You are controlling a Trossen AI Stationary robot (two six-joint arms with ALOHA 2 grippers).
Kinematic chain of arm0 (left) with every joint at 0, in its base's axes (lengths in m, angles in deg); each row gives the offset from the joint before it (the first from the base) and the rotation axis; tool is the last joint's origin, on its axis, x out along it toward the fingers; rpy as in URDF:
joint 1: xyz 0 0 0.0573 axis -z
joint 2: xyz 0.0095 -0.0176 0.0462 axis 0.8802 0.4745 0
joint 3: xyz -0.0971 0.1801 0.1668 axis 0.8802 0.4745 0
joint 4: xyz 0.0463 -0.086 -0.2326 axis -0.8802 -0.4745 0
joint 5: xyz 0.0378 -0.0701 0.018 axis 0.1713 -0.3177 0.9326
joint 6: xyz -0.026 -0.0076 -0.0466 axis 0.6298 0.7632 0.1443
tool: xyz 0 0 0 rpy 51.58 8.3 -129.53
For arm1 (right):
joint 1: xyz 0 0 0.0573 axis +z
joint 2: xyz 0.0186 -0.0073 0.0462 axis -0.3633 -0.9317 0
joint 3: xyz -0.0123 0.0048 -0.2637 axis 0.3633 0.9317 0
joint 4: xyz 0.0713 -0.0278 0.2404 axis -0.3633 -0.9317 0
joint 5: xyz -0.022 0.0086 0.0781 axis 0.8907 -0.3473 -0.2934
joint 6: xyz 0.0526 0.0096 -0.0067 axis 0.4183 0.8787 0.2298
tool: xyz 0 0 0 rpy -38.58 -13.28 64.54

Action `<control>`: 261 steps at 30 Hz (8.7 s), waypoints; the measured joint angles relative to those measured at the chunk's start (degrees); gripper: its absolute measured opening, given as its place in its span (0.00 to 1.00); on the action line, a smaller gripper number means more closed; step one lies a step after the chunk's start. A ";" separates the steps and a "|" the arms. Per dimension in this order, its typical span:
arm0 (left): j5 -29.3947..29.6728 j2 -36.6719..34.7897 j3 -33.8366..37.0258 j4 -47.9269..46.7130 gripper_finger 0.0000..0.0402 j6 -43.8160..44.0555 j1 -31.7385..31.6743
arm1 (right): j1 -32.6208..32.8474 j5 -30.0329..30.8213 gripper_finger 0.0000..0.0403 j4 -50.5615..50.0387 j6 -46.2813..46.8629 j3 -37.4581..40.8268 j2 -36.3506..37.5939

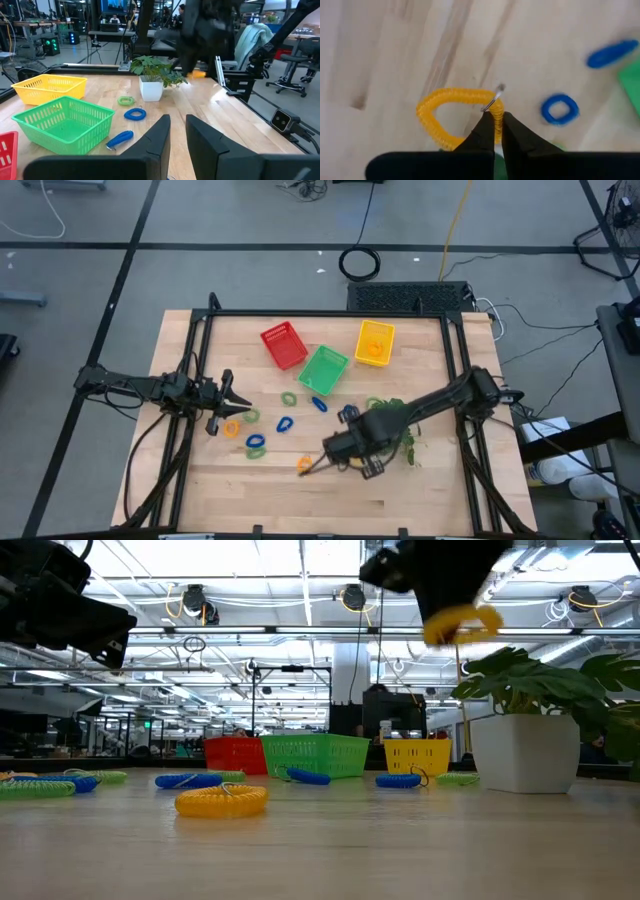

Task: Sort spring keychains
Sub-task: Put the yellow spring keychain into the yellow bin

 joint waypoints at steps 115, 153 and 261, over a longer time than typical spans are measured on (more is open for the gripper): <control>-0.02 0.00 -0.01 0.00 0.17 0.00 0.00 | -54.13 7.71 0.00 23.93 -16.01 28.80 5.03; -0.02 -0.01 -0.01 0.00 0.17 0.00 0.00 | -53.23 11.68 0.48 17.61 -19.84 19.54 8.35; -0.03 60.79 -76.99 -93.50 0.64 12.11 0.21 | -18.52 5.81 0.48 36.64 -3.36 -11.81 19.50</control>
